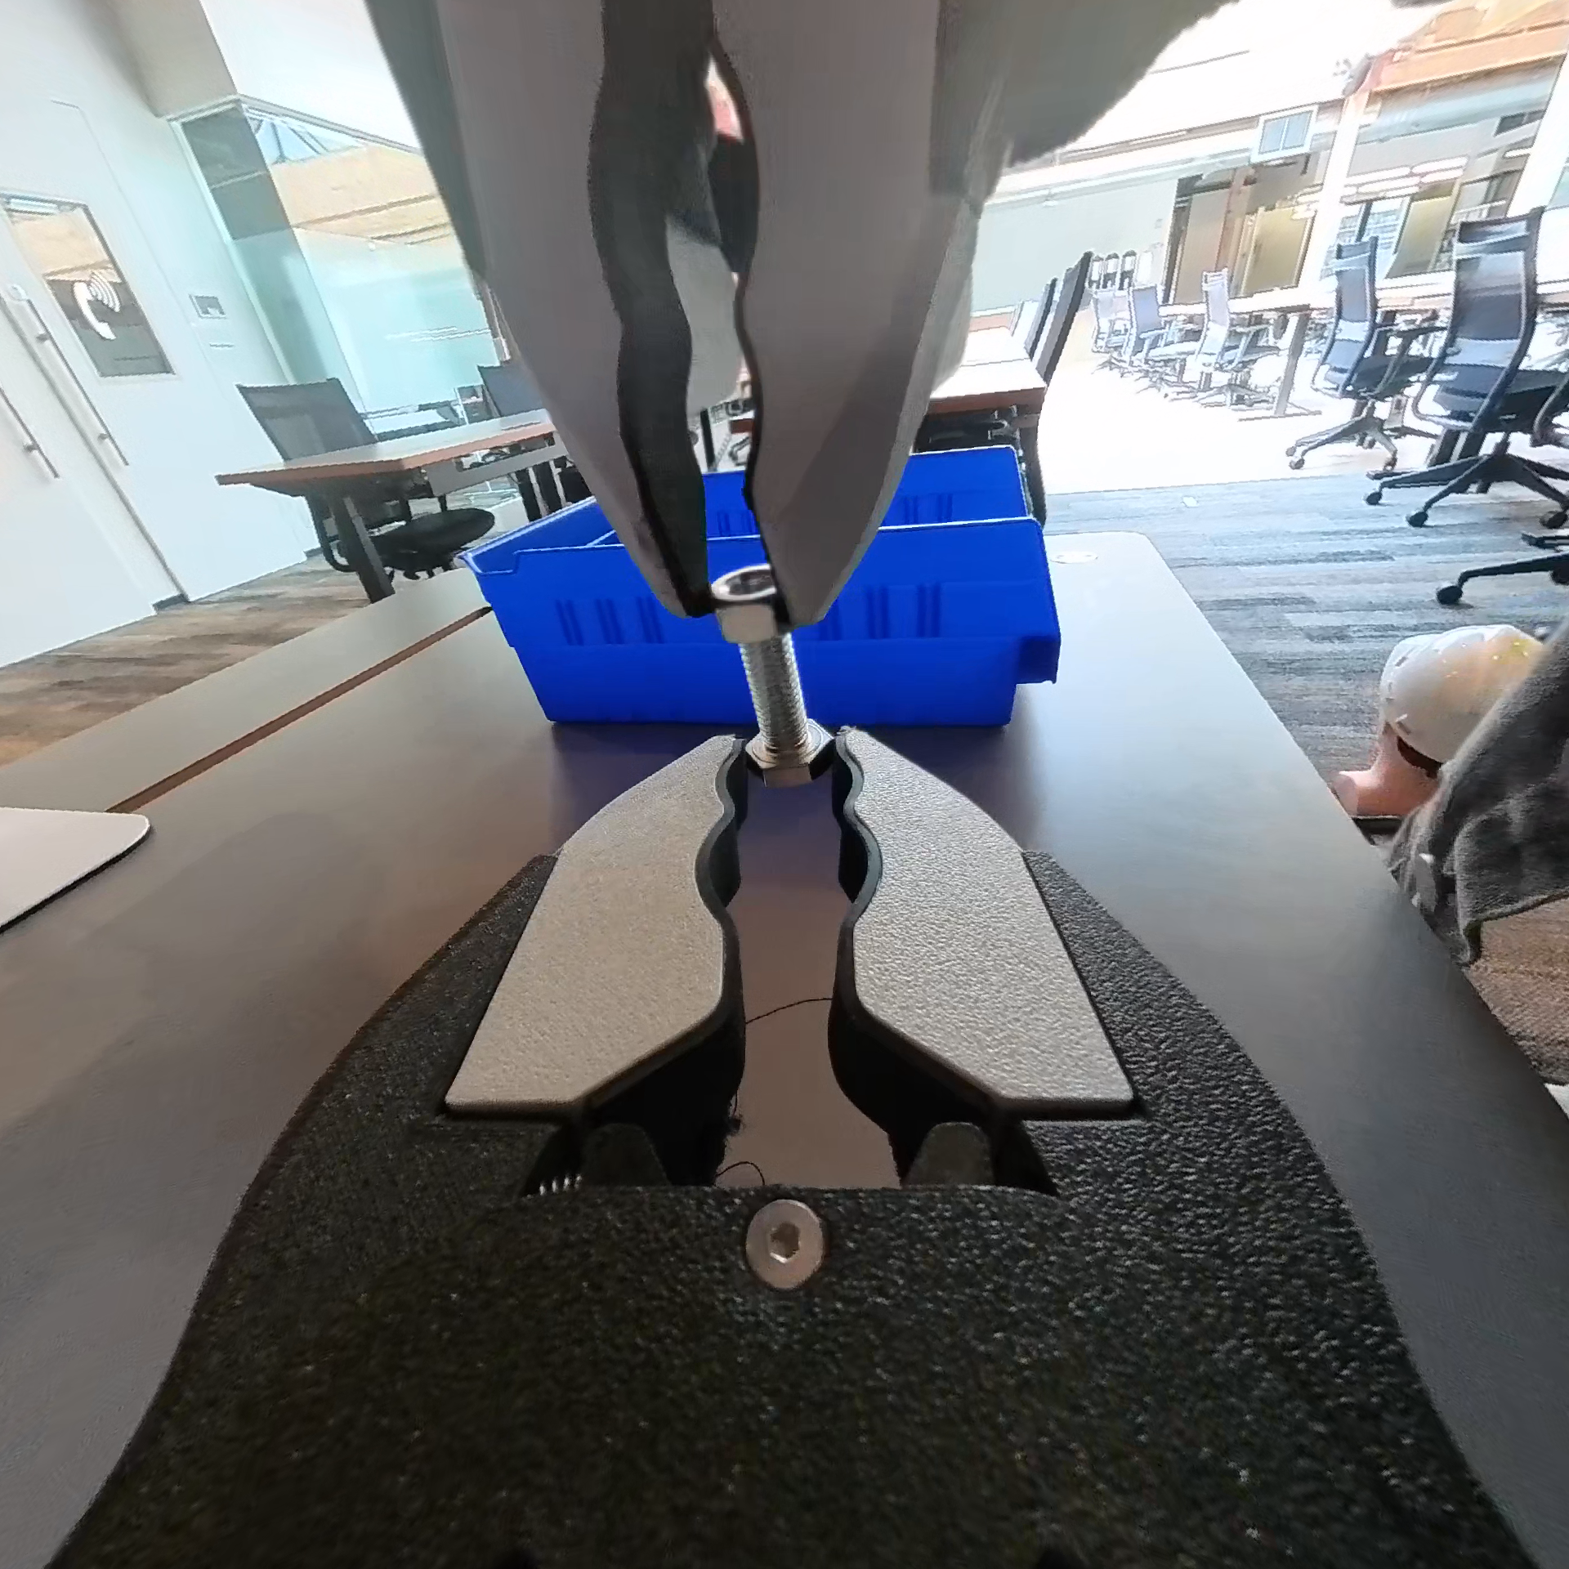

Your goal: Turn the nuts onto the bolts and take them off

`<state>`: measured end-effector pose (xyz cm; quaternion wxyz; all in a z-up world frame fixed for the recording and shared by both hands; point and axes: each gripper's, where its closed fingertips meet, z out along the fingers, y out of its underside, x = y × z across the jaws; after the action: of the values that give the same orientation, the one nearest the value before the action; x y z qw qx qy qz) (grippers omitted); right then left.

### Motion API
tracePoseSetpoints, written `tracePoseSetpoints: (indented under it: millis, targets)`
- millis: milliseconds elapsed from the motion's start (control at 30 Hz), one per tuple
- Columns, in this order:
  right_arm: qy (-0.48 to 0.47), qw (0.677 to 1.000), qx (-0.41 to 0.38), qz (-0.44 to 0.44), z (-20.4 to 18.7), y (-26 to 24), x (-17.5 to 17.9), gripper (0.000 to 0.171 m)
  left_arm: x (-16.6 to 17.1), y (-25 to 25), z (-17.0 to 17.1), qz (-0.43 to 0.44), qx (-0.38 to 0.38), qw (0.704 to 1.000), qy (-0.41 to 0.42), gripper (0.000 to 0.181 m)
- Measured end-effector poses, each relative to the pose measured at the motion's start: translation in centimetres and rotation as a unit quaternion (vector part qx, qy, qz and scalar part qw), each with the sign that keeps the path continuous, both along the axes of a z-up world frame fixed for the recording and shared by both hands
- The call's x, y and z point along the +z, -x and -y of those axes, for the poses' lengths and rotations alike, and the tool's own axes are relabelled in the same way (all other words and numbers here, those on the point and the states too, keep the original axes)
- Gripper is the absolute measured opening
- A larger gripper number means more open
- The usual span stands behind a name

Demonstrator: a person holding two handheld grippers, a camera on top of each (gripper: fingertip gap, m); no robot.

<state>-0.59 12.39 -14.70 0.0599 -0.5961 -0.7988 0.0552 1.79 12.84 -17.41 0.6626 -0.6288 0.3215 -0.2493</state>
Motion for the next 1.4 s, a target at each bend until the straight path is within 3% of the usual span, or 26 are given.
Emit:
tracePoseSetpoints:
  millis: [167,300,333,567,633,800,933,1000,1100,1233,1400]
  targets:
    - [-0.003,0.999,-0.027,-0.021,-0.1,0.0,-0.1,0.019,0.0,-0.1,0.1,0.001,-0.006,1.000,0.000,0.019]
    - [-0.045,0.995,0.081,-0.033,-1.0,0.3,0.6,0.055,0.0,-0.4,0.3,0.004,-0.022,1.000,0.004,0.019]
    - [-0.038,0.991,0.126,-0.035,-0.8,0.3,0.8,0.057,0.0,-0.4,0.3,0.003,-0.024,1.000,0.004,0.019]
    - [0.006,0.936,0.352,0.005,-0.2,-1.2,1.5,0.046,0.1,-0.3,0.5,0.012,-0.033,0.999,0.007,0.019]
    - [0.013,0.921,0.390,0.016,-0.1,-1.3,1.5,0.037,0.1,-0.4,0.6,0.013,-0.037,0.999,0.007,0.019]
    - [0.015,0.896,0.443,0.030,0.4,-0.8,1.0,0.036,0.2,-0.4,0.7,0.017,-0.042,0.999,0.009,0.019]
    - [0.010,0.884,0.464,0.054,0.2,-0.8,0.3,0.034,0.2,-0.4,0.7,0.019,-0.044,0.999,0.009,0.019]
    - [0.006,0.879,0.473,0.054,0.1,-0.8,0.0,0.019,0.2,-0.4,0.6,0.020,-0.044,0.999,0.010,0.019]
    - [0.006,0.877,0.478,0.049,0.1,-0.7,0.0,0.017,0.2,-0.4,0.6,0.019,-0.045,0.999,0.010,0.019]
    - [0.007,0.896,0.440,0.057,0.0,-0.9,-0.1,0.016,0.2,-0.3,0.5,0.018,-0.039,0.999,0.010,0.019]
    - [-0.027,0.946,0.315,0.066,-0.2,-0.9,-0.1,0.015,0.0,-0.2,0.2,0.009,-0.021,1.000,0.008,0.019]
